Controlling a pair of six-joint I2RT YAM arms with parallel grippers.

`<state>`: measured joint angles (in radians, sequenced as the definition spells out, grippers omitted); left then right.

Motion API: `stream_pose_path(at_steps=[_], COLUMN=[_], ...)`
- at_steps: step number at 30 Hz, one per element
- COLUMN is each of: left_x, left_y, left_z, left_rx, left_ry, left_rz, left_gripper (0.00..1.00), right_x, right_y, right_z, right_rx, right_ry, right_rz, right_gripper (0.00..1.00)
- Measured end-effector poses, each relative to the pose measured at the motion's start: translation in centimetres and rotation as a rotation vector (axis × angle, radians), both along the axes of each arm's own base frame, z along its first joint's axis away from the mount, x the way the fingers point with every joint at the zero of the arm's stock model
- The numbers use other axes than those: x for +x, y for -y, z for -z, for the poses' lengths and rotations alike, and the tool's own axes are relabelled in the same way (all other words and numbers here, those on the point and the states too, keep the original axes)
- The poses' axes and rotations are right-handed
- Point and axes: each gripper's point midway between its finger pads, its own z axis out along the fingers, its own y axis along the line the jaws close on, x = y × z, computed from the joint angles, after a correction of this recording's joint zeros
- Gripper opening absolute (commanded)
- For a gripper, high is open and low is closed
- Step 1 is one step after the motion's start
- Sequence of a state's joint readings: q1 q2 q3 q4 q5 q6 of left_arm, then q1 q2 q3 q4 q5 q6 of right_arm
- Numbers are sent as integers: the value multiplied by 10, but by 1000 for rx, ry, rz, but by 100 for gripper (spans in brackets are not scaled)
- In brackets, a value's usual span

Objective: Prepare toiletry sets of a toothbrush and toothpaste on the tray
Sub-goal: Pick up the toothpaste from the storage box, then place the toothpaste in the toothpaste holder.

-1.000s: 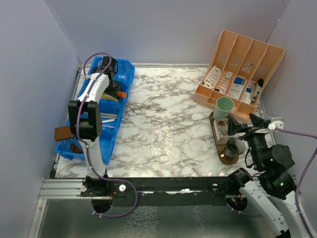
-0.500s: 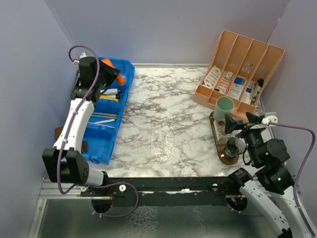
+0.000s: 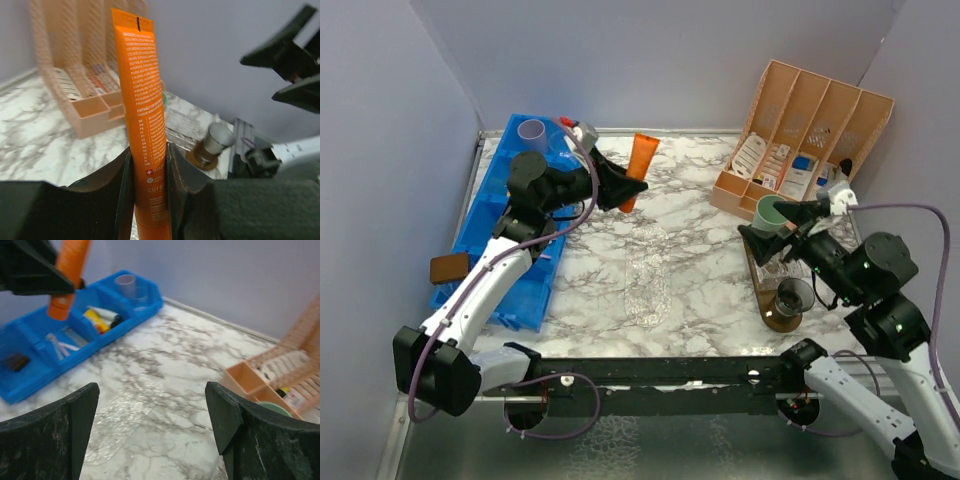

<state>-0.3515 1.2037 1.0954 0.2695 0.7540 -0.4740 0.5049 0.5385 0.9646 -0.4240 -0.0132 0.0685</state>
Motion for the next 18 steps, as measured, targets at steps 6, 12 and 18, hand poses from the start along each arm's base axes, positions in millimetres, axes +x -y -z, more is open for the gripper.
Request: stream_pose_path(at_steps=[6, 12, 18], left_x=[-46, -94, -119], left_y=[40, 73, 87], left_z=[32, 47, 62], left_rx=[59, 108, 175], left_ry=[5, 40, 55], left_rz=[242, 416, 492], left_gripper=[17, 16, 14], right_x=[0, 8, -3], right_y=[-72, -110, -118], right_z=[4, 34, 19], right_rx=[-66, -65, -32], right_ry=[-181, -400, -411], right_rz=[-362, -529, -607], right_gripper=[85, 83, 55])
